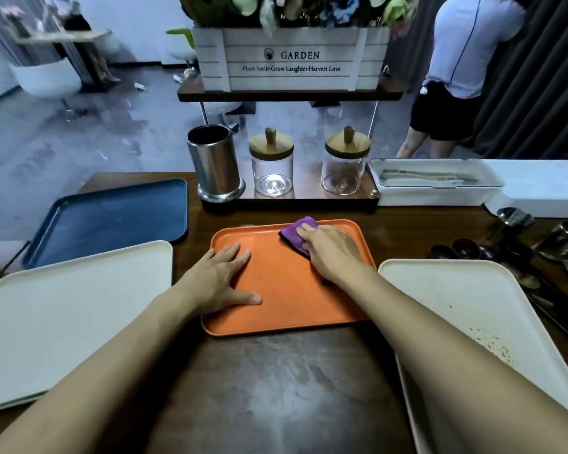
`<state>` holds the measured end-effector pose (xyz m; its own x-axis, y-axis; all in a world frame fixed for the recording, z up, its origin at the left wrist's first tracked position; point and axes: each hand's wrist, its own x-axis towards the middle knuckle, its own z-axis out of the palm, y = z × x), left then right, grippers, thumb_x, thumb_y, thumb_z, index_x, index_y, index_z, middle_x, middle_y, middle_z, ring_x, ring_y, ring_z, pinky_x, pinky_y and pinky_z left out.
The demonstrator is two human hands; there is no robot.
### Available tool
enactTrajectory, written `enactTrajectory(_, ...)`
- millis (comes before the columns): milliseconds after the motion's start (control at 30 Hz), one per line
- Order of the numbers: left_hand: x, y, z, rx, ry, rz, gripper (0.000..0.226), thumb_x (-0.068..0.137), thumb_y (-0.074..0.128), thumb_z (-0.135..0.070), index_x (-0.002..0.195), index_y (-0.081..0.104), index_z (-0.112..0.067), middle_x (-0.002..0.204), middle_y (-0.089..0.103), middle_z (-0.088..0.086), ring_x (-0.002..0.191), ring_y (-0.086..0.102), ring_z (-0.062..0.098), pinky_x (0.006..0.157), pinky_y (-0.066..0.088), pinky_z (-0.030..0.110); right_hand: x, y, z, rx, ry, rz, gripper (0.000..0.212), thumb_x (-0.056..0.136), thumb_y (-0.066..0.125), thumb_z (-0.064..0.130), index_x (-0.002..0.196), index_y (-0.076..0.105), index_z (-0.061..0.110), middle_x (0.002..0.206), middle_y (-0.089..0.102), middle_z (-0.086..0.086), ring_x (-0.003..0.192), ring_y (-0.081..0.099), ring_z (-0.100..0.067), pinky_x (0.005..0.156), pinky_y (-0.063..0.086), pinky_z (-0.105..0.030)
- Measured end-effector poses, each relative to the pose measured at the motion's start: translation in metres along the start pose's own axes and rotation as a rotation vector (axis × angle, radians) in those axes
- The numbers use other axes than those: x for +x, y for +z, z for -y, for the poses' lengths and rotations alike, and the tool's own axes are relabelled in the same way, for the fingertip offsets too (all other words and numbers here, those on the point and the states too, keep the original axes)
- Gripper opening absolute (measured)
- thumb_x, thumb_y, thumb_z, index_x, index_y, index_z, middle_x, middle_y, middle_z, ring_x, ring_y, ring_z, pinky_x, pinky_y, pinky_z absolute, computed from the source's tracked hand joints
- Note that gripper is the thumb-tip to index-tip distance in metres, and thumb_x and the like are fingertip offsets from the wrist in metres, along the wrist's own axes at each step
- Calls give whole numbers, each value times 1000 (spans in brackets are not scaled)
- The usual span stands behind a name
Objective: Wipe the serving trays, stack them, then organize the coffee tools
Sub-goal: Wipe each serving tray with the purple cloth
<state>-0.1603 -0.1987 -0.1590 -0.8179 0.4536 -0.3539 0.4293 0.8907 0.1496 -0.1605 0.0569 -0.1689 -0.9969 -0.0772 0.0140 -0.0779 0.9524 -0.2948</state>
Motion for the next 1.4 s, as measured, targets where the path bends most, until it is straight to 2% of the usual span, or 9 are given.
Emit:
enactTrajectory(100, 0, -1, -1, 6, -18, 21, 127, 61, 35, -94, 164, 0, -28, 171, -3, 6, 158, -2, 25, 125, -5, 40, -5, -5, -8, 3, 24, 40, 42, 104, 48, 25, 145, 51, 25, 156, 43, 0, 136, 44, -30, 107, 38, -34)
enactTrajectory(300, -1, -17, 5, -15, -130, 75, 109, 79, 61, -79, 163, 10, -32, 171, 2, 6, 158, 3, 26, 125, -2, 45, -15, 5, 4, 73, -60, 109, 50, 105, 46, 32, 154, 38, 25, 164, 28, 7, 151, 22, -24, 118, 20, -33)
enactTrajectory(533, 23, -17, -23, -100, -75, 63, 116, 72, 73, -74, 162, 9, -39, 172, -3, 4, 158, 2, 23, 128, 9, 44, -10, 9, 1, -10, -89, 121, 42, 105, 38, 22, 146, 45, 24, 161, 35, 3, 146, 32, -29, 113, 35, -43)
enactTrajectory(600, 23, -15, -22, -115, -78, 63, 115, 74, 74, -71, 162, 8, -39, 172, -4, 4, 158, -1, 22, 128, 7, 46, -7, 1, -7, -108, -60, 119, 31, 104, 38, 25, 133, 51, 24, 147, 50, 2, 133, 46, -31, 104, 42, -43)
enactTrajectory(667, 20, -13, -22, -116, -74, 53, 113, 76, 74, -70, 162, 8, -38, 172, -5, 5, 158, -2, 23, 127, 6, 47, -6, -7, -13, -184, -20, 113, 26, 104, 37, 24, 126, 51, 24, 135, 57, 2, 123, 53, -27, 110, 34, -42)
enactTrajectory(800, 20, -11, -22, -119, -70, 35, 112, 76, 71, -72, 162, 7, -38, 171, -6, 5, 158, -3, 24, 125, 6, 48, -12, -2, -10, -272, 93, 58, 42, 98, 30, 7, 136, 46, 15, 141, 55, -3, 124, 54, -26, 124, 8, -44)
enactTrajectory(1067, 25, -9, -21, -78, -72, 34, 113, 77, 65, -77, 163, 3, -38, 171, -8, 7, 158, -4, 27, 125, 6, 47, -39, 2, 11, -476, 198, 99, 57, 98, 29, 6, 154, 21, -4, 159, 31, -22, 141, 42, -30, 125, 0, -46)
enactTrajectory(1267, 26, -4, -18, -65, -63, 7, 114, 76, 62, -81, 163, 3, -37, 171, -6, 9, 158, -2, 28, 126, 5, 48, -88, 9, 9, -310, 63, 61, 49, 103, 37, 14, 152, 32, 9, 162, 32, -13, 145, 36, -29, 124, 3, -42)
enactTrajectory(1400, 25, -2, -18, -56, -54, -6, 114, 76, 60, -81, 163, 4, -35, 171, -6, 11, 158, -3, 28, 126, 4, 49, -112, 0, 6, -101, -97, 158, 48, 106, 41, 30, 153, 34, 21, 165, 27, 1, 152, 23, -20, 124, 7, -38)
